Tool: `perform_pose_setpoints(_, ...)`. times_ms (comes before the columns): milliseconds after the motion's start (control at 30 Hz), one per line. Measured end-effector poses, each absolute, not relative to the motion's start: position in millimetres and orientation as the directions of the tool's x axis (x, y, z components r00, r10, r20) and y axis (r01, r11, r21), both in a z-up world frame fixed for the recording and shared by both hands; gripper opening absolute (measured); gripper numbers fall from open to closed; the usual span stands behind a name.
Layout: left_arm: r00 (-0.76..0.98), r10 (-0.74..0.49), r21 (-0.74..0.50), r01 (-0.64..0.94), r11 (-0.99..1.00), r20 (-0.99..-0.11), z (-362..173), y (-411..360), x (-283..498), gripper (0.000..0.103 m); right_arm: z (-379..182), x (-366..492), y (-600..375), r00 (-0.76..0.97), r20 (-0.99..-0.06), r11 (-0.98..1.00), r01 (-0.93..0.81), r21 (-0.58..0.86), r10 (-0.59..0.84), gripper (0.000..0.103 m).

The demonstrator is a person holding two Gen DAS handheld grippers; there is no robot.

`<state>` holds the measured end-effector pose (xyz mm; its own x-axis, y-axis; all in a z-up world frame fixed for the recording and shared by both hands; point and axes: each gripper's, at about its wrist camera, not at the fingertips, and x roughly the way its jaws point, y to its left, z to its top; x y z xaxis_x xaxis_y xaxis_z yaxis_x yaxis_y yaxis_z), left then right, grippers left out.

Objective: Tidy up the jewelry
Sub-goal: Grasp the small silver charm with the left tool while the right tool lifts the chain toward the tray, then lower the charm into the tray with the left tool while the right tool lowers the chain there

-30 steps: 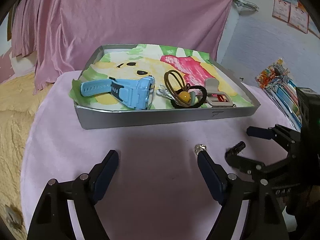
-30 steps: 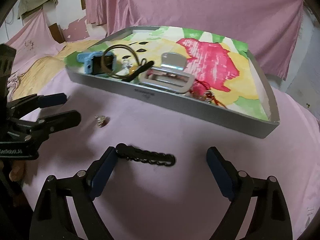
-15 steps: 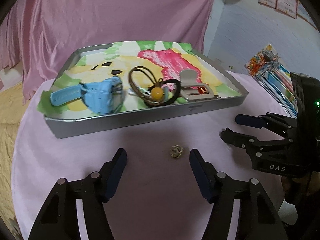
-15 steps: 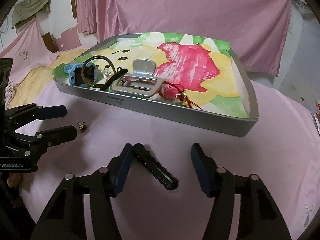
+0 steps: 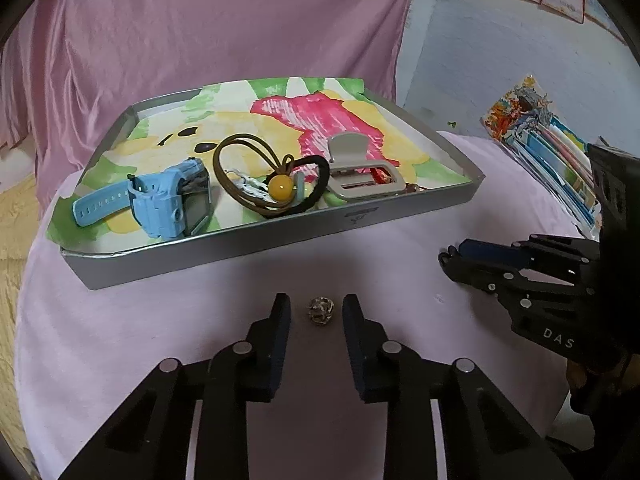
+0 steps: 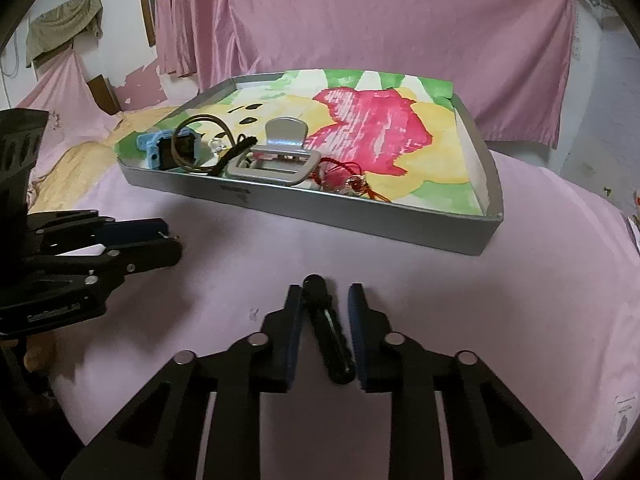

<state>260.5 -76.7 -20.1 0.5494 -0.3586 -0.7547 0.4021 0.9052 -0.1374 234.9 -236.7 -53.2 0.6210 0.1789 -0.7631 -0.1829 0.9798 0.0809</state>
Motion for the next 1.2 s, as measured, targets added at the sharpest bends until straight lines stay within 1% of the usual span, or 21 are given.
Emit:
perform_pose_setpoints(33,0.55,-0.354,-0.131,0.402,0.906,-0.756,-20.1,-77.6,260.7,0.021,-53.3,234.0,-236.1,0.621,-0.762,0.979,-0.186,0.083,0.182,0.015)
perform_pose_setpoints(167,0.558,-0.323,-0.092,0.401,0.911,-0.764,-20.1,-83.2,260.4,0.014,-53.7,230.3,-235.0,0.622,-0.756,0.975,-0.201,0.098,0.204,0.015)
perform_pose_setpoints(333,0.564,-0.308,-0.072,0.401,0.913,-0.766,-20.4,-84.8,260.7,0.013,-54.1,226.2,-233.8,0.624,-0.745,0.969,-0.214,0.126,0.235,0.014)
perform_pose_setpoints(500,0.57,-0.323,-0.097,0.391,0.915,-0.756,-19.9,-81.8,258.3,0.013,-53.0,222.4,-236.1,0.637,-0.723,0.962,-0.216,0.168,0.269,0.013)
perform_pose_setpoints(600,0.59,-0.347,-0.121,0.387,0.914,-0.729,-15.0,-78.1,255.0,0.013,-48.7,220.3,-238.1,0.654,-0.703,0.959,-0.22,0.176,0.279,0.013)
perform_pose_setpoints(733,0.632,-0.392,-0.164,0.389,0.906,-0.668,-1.8,-70.3,251.2,0.013,-37.7,221.3,-241.9,0.688,-0.668,0.959,-0.22,0.181,0.284,0.013)
perform_pose_setpoints(833,0.664,-0.405,-0.183,0.38,0.907,-0.629,7.5,-65.0,252.5,0.013,-31.5,222.8,-244.2,0.705,-0.649,0.958,-0.22,0.185,0.288,0.013)
perform_pose_setpoints(1033,0.71,-0.401,-0.19,0.36,0.913,-0.579,24.3,-60.7,260.7,0.012,-13.1,233.9,-250.6,0.745,-0.606,0.96,-0.215,0.18,0.281,0.013)
perform_pose_setpoints(1200,0.733,-0.385,-0.186,0.342,0.921,-0.56,35.3,-61.4,277.9,0.012,3.3,258.8,-258.1,0.775,-0.574,0.964,-0.2,0.173,0.264,0.013)
